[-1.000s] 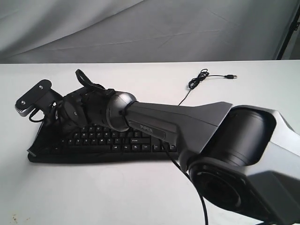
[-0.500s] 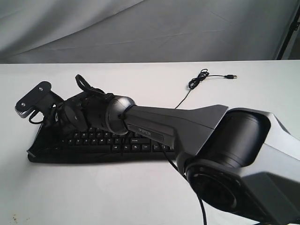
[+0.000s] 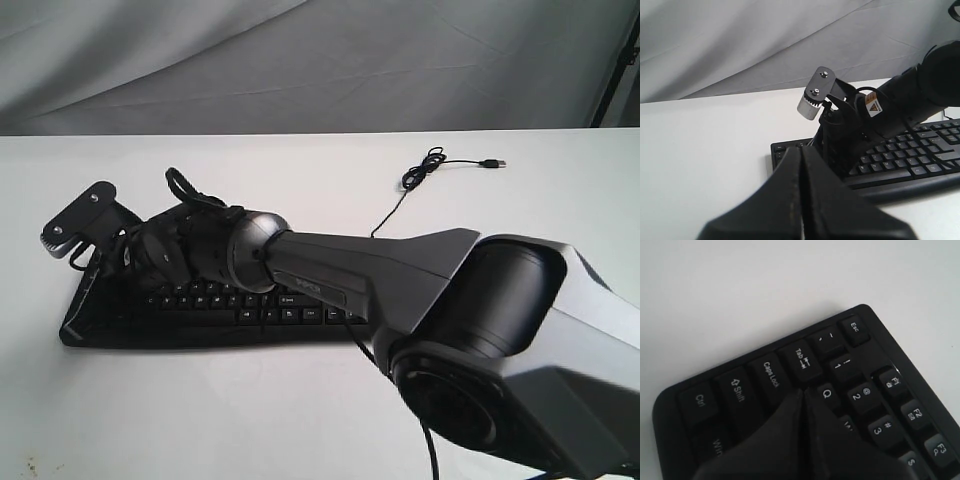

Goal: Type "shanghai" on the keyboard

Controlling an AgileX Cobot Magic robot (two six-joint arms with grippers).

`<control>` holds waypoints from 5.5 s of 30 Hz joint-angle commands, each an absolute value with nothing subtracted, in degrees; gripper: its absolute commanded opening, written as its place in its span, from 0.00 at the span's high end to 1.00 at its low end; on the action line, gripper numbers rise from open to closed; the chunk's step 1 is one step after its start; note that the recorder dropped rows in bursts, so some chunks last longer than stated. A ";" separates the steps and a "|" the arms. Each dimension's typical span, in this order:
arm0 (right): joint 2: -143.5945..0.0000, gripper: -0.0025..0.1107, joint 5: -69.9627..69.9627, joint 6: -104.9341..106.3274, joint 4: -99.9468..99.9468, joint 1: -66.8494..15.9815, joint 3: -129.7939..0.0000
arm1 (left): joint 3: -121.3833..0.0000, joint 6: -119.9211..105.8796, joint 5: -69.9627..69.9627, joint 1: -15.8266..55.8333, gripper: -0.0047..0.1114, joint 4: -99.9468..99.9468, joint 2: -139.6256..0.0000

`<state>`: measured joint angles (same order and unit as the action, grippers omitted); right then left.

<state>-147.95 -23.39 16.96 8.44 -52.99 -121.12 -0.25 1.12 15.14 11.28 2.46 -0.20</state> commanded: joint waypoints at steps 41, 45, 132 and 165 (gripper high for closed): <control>-128.55 0.98 -14.53 17.32 5.70 -43.90 -89.13 | 0.00 1.28 14.87 11.59 0.96 2.51 0.00; -128.55 0.98 -14.50 17.43 5.69 -43.89 -89.13 | 0.00 1.28 14.87 11.59 0.96 2.51 0.00; -77.56 0.98 1.18 6.40 8.14 -46.84 -31.18 | 0.00 1.28 14.87 11.59 0.96 2.51 0.00; -3.19 0.98 -7.54 4.02 10.65 -33.49 -10.76 | 0.00 1.28 14.87 11.59 0.96 2.51 0.00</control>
<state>-6.76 -9.27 4.11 10.42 -34.31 -13.15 -0.25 1.12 15.14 11.28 2.46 -0.20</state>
